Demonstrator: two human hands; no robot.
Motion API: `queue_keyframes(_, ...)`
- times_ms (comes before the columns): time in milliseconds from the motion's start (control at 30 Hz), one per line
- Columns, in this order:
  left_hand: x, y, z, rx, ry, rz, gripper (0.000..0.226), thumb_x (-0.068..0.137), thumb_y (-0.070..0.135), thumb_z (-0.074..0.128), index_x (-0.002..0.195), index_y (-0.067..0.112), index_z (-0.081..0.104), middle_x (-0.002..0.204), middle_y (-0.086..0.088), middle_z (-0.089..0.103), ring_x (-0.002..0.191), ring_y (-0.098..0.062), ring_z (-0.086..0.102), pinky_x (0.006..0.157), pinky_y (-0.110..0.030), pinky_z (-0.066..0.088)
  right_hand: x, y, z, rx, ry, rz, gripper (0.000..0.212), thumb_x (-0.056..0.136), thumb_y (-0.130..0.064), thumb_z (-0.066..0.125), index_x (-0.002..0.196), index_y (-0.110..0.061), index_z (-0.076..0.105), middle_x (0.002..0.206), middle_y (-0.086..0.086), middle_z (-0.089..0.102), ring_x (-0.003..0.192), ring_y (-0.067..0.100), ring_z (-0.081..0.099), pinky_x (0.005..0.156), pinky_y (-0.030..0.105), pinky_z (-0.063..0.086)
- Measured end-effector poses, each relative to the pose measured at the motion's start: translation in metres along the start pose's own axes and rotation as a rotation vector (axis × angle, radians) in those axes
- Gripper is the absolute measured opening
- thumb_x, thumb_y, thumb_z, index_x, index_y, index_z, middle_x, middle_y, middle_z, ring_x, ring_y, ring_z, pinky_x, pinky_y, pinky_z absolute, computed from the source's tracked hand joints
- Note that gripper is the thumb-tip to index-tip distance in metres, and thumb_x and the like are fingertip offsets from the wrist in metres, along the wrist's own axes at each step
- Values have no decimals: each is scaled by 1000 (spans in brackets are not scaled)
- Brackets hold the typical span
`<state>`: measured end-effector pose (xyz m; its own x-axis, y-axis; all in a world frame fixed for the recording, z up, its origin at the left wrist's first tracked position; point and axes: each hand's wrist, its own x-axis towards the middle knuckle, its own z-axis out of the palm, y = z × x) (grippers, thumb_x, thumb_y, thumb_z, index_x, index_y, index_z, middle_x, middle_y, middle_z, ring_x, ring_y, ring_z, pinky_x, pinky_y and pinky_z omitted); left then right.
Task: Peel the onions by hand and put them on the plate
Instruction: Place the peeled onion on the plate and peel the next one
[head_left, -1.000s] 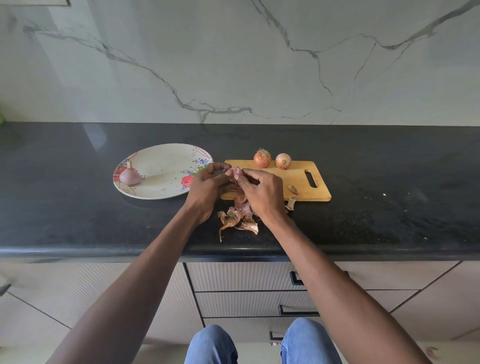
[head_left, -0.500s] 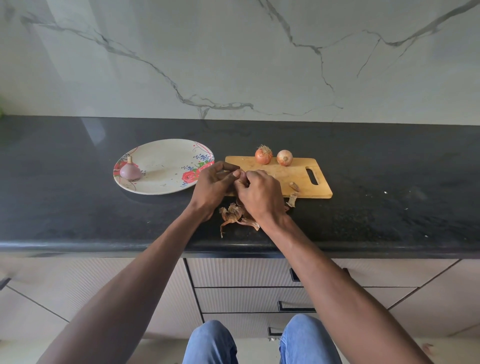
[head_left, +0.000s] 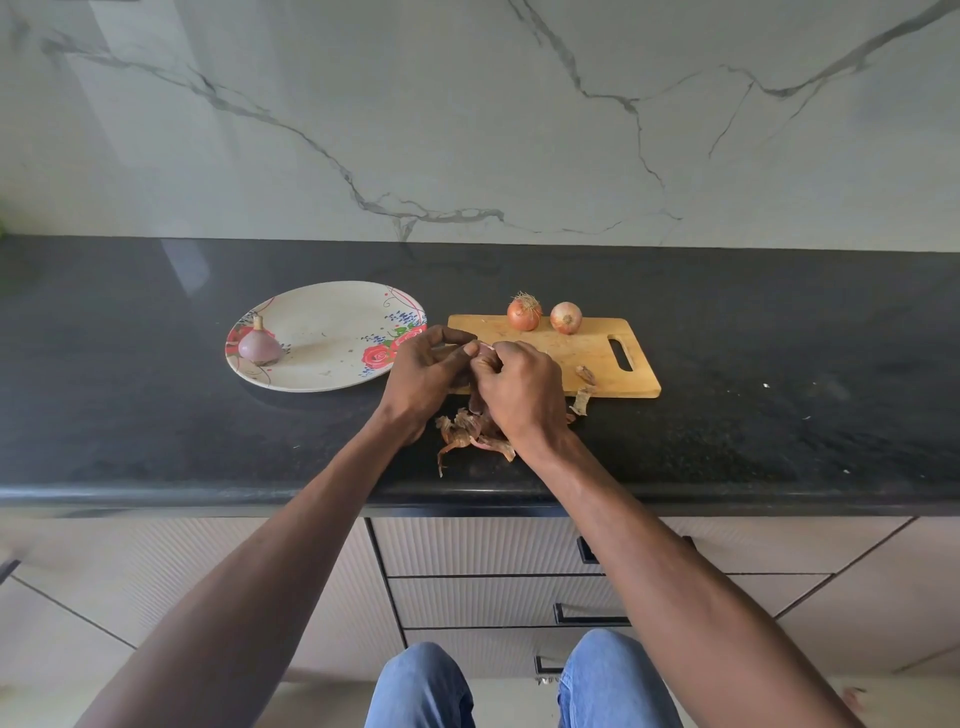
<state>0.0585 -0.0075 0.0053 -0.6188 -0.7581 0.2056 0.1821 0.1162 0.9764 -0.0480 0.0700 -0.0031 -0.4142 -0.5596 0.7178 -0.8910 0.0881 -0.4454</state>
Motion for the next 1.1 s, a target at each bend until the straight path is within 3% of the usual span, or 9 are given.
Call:
queue_keyframes(133,-1,1,1,-31,10,-5,12,96,8,66,105,0,64,86,-6,77,79,-20,73,68,-28,59,0,0,0,32,12,27,24,86,-14,71,67,-2,64,61,10,62,51,22,51,49,23,35)
queue_keyframes(267,1,0,-2,-105,19,-31,8,96,6,65,104,2,64,94,-16,74,83,-25,74,71,-29,61,1,3,0,112,55,67,34,89,-18,71,60,-7,57,54,-2,50,47,16,41,46,16,21)
queue_keyframes(400,4,-1,-4,-212,13,-75,8,97,3,62,104,1,63,96,-17,72,84,-26,72,73,-31,62,3,4,-1,188,89,82,36,89,-21,73,59,-9,57,52,-5,48,45,12,38,45,10,20)
queue_keyframes(467,5,0,-4,-255,5,-97,9,97,2,60,106,1,62,96,-16,72,85,-25,72,74,-31,62,4,4,-2,226,97,88,36,88,-22,73,59,-9,58,52,-6,48,44,10,37,44,11,22)
queue_keyframes(600,7,2,-5,-345,-11,-143,14,97,0,58,111,1,61,95,-13,73,86,-24,72,76,-32,63,4,6,-2,340,76,155,37,89,-22,72,60,-5,60,49,-1,52,43,9,37,40,27,29)
queue_keyframes(733,7,7,-4,-454,-43,-192,30,89,-4,63,118,-2,58,96,-17,72,84,-25,73,74,-36,63,5,4,-8,479,17,267,28,90,-19,71,66,-4,68,51,-6,55,44,6,40,43,20,29)
queue_keyframes(933,11,4,-7,-510,-35,-258,23,101,-4,44,120,-3,58,110,-24,69,99,-37,70,93,-53,55,10,4,-9,611,-36,475,28,90,-13,66,64,-2,69,51,4,60,44,5,49,44,24,38)
queue_keyframes(1033,8,9,-5,-543,-40,-261,23,102,-4,43,119,-2,58,107,-23,70,95,-35,71,87,-45,61,13,6,-7,740,-63,607,26,86,-18,64,65,-4,69,62,17,68,61,37,69,57,45,59)
queue_keyframes(1100,6,13,-4,-574,-46,-268,23,103,-4,41,119,-3,58,107,-23,70,94,-33,72,82,-39,63,15,4,-10,867,-77,695,19,86,-11,64,72,-1,72,70,21,71,64,39,71,67,49,60)
